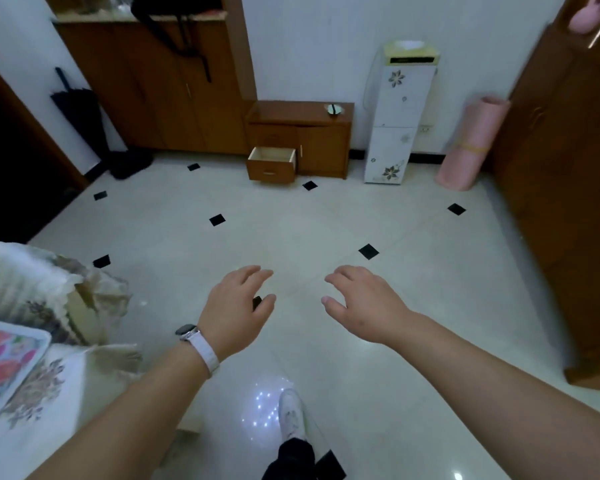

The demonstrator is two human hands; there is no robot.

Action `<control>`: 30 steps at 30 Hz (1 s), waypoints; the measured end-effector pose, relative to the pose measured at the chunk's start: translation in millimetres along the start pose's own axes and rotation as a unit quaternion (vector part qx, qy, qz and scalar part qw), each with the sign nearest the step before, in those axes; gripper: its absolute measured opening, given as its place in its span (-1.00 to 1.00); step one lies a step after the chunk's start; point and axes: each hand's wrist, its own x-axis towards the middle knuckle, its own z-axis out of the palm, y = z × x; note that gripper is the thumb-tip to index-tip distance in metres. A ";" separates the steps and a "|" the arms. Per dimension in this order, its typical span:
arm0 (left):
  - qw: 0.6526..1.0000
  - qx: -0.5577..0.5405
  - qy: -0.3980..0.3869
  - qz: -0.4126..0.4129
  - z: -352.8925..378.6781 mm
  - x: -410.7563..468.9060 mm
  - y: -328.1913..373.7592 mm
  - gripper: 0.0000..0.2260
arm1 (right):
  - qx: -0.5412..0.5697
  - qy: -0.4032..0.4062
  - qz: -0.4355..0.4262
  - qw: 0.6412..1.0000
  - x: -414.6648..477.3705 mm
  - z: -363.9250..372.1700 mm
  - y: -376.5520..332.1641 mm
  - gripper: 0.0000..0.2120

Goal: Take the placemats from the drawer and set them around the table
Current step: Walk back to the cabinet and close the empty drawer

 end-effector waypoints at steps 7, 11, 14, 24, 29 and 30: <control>1.000 -0.023 0.009 -0.012 4.1 124.6 -64.7 -0.62 | -0.041 -0.020 0.009 0.999 136.8 -19.3 21.9 -0.51; 1.000 -0.016 0.003 -0.005 -7.6 194.5 -102.7 -0.61 | -0.035 0.009 0.007 0.999 218.7 -37.5 13.6 -0.51; 1.000 -0.017 0.007 -0.008 -9.7 234.3 -120.8 -0.63 | -0.022 0.016 0.000 1.000 260.9 -41.7 10.2 -0.52; 1.000 0.003 -0.011 -0.011 12.3 365.4 -165.9 -0.61 | -0.027 0.017 -0.028 0.999 406.7 -41.1 53.7 -0.53; 0.999 0.043 -0.007 -0.025 19.9 446.6 -186.4 -0.61 | -0.025 0.006 -0.050 0.998 506.3 -43.4 89.3 -0.51; 0.998 0.052 -0.010 -0.029 19.6 463.6 -189.2 -0.61 | -0.025 0.004 -0.055 0.998 525.9 -46.0 97.1 -0.51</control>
